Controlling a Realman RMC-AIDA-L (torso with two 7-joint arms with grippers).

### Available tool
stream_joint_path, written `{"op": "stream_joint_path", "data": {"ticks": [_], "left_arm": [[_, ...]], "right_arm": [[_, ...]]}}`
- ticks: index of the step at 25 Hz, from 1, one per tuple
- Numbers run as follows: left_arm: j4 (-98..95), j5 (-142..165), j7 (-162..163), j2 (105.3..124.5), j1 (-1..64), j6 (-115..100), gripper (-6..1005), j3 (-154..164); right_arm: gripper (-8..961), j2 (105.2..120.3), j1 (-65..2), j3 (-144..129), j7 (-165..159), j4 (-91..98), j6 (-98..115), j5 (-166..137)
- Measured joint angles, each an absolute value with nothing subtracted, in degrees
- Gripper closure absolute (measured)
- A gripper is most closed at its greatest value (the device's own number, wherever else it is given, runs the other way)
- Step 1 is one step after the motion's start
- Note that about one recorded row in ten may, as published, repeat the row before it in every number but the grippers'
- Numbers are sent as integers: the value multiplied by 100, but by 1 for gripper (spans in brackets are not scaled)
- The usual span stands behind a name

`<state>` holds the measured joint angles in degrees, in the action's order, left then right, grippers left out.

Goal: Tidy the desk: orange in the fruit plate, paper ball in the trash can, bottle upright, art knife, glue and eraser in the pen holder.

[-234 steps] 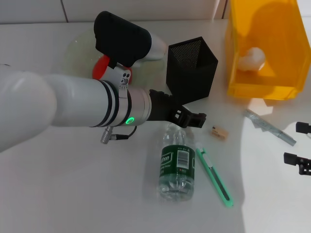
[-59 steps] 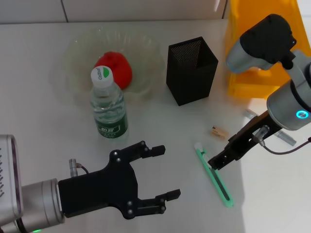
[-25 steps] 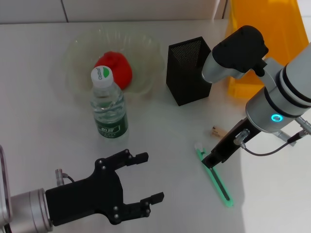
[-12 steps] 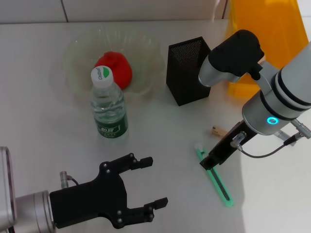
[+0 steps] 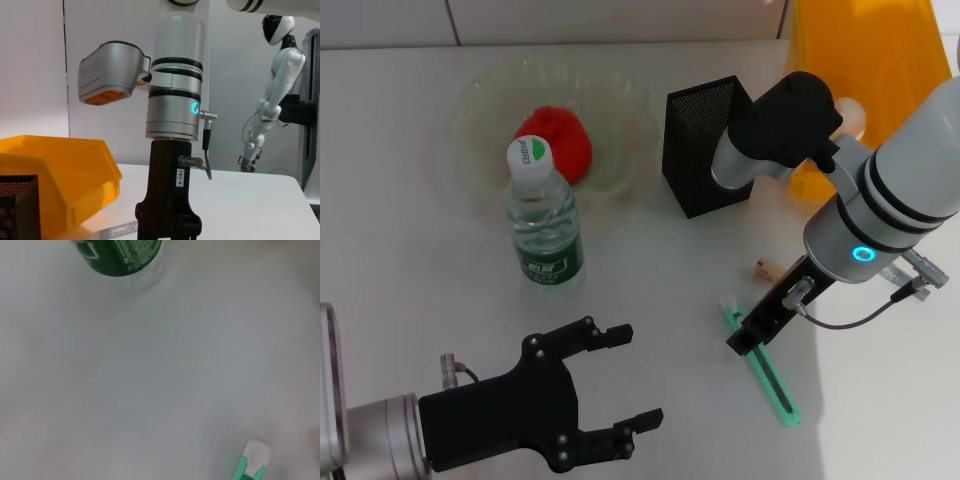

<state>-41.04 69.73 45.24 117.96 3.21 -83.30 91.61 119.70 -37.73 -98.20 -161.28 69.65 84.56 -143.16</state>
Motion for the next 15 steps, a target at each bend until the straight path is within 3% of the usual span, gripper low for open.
{"op": "stream_joint_path", "data": {"ticks": [15], "left_arm": [[-4104, 6969, 4527, 11795, 325, -8370, 190, 9149]], "right_arm": [[645, 11971, -3780, -9887, -16144, 6878, 8428, -14319]]}}
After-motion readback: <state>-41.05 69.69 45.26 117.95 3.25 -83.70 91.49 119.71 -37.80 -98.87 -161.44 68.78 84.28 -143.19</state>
